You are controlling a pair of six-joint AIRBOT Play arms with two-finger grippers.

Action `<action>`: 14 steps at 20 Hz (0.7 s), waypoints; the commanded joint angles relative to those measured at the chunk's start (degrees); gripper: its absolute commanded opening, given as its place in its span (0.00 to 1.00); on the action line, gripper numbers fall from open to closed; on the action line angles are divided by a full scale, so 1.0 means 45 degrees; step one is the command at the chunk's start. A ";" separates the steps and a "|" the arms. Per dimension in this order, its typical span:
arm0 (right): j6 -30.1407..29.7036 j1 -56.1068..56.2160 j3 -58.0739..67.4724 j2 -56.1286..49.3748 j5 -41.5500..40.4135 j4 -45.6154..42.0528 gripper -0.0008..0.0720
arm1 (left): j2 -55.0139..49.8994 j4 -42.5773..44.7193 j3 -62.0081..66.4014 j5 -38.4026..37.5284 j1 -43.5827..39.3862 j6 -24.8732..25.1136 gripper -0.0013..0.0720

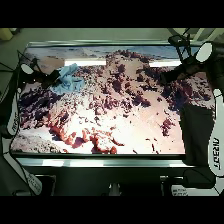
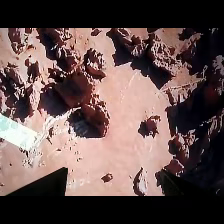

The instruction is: Fold the shirts.

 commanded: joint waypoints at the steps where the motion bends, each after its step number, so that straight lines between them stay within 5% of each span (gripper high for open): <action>1: -0.1268 0.0010 0.0180 0.0661 -0.0418 -0.0321 0.84 | 0.1914 -0.1214 0.0772 0.0087 -0.0355 0.2807 0.05; 5: -0.1792 0.0010 0.0301 0.3376 -0.1161 -0.1098 0.85 | 0.6917 -0.1200 0.0748 0.0097 -0.2161 0.5134 0.05; 9: -0.2249 0.0010 0.0301 0.6829 -0.1598 -0.1093 0.85 | 1.0117 -0.1137 0.0695 0.0034 -0.4707 0.5158 0.05; 14: -0.1953 0.0010 0.0301 0.9442 -0.1180 -0.1098 0.84 | 1.0321 0.0622 -0.0311 -0.1073 -0.7247 0.4478 0.05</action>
